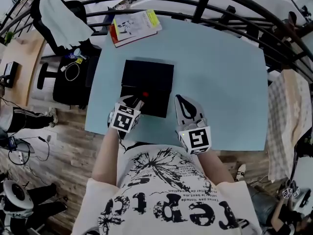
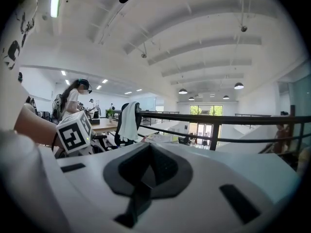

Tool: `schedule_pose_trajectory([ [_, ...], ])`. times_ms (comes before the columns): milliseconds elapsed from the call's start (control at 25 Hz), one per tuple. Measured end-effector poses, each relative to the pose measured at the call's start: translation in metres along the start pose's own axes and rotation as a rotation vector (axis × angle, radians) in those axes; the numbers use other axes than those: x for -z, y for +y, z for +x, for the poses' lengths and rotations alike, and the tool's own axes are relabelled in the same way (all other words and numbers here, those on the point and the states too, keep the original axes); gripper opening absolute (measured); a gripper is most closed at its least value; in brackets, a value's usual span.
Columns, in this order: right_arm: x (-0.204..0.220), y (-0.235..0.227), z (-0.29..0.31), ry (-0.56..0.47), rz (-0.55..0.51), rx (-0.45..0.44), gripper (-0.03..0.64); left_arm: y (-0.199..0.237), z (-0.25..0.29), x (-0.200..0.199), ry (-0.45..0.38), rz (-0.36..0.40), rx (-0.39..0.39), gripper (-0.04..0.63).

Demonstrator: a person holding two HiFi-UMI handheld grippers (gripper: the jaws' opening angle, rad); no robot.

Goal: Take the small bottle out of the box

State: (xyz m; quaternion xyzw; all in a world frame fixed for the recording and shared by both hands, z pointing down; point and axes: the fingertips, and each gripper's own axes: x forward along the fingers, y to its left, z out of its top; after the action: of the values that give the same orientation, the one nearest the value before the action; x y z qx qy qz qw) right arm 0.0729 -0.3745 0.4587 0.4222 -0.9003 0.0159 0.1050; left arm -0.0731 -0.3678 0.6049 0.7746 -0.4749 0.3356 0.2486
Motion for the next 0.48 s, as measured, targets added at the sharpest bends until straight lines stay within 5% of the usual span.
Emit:
schedule_pose_trajectory([
  [160, 0.010, -0.009, 0.005, 0.019, 0.007, -0.003, 0.011, 0.000, 0.027, 0.016, 0.131, -0.020, 0.039, 0.169],
  [480, 0.013, -0.020, -0.001, 0.036, 0.024, 0.079, 0.011, -0.005, 0.068, 0.032, 0.290, 0.080, 0.114, 0.250],
])
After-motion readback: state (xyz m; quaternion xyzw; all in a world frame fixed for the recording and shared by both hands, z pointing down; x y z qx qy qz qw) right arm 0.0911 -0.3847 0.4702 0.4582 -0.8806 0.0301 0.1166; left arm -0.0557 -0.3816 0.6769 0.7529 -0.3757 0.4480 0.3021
